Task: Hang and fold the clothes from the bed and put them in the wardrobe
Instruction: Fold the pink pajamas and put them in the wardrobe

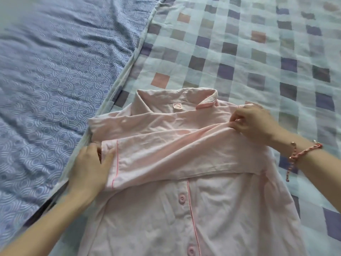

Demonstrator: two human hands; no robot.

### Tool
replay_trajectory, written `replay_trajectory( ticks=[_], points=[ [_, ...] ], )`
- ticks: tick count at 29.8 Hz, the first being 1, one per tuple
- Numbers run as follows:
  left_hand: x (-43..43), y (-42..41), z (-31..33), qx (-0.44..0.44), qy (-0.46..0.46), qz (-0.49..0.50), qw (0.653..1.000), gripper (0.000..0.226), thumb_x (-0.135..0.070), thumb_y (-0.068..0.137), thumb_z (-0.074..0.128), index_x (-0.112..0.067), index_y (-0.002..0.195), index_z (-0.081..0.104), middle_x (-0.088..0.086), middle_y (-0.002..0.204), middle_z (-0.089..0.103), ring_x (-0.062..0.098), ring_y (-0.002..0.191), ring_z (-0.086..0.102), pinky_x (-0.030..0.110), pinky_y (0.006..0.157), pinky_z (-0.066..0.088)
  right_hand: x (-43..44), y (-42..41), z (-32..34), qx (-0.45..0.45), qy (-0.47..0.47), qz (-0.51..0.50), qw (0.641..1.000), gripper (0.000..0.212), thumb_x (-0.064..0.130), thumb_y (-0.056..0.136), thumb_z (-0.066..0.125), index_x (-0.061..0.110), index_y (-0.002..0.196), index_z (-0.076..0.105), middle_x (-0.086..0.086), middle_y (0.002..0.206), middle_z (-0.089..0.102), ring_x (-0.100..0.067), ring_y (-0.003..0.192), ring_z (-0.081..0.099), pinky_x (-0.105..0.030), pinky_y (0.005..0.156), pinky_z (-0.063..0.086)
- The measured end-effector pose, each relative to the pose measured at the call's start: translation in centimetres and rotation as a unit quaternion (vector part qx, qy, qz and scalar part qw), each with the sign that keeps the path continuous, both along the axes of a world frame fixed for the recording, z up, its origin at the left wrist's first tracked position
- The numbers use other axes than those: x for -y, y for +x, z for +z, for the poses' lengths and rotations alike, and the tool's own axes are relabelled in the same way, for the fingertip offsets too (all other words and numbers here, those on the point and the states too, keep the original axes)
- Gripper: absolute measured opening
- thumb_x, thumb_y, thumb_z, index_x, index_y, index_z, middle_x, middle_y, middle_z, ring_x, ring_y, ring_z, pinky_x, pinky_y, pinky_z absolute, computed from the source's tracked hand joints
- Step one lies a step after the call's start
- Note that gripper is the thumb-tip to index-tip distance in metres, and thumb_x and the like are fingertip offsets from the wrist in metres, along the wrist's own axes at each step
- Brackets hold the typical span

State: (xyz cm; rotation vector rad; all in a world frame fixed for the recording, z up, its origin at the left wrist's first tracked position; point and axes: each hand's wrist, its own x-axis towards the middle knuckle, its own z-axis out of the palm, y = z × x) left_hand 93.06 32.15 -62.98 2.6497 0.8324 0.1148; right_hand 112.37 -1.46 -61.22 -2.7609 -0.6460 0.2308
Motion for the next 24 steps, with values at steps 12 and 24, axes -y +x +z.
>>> replay_trajectory(
  ticks=[12, 24],
  points=[
    [-0.5, -0.3, 6.7, 0.161, -0.575, 0.194, 0.778, 0.018, -0.022, 0.091, 0.054, -0.013, 0.08, 0.064, -0.001, 0.063, 0.066, 0.007, 0.052, 0.059, 0.02, 0.048, 0.049, -1.0, -1.6, 3.4, -0.039, 0.109, -0.137, 0.984, 0.006, 0.011, 0.084, 0.066, 0.007, 0.083, 0.07, -0.006, 0.077, 0.06, -0.02, 0.078, 0.052, -0.028, 0.066, 0.033],
    [1.7, 1.1, 2.7, 0.072, -0.239, 0.12, 0.961, 0.03, -0.029, 0.091, 0.058, -0.001, 0.08, 0.059, 0.019, 0.079, 0.063, 0.036, 0.086, 0.062, 0.032, 0.064, 0.04, -4.8, -6.2, -1.6, 0.018, -0.032, -0.124, 0.992, 0.057, 0.043, 0.096, 0.028, 0.013, 0.144, 0.03, -0.018, 0.153, 0.022, -0.028, 0.142, 0.019, -0.04, 0.114, 0.014]
  ],
)
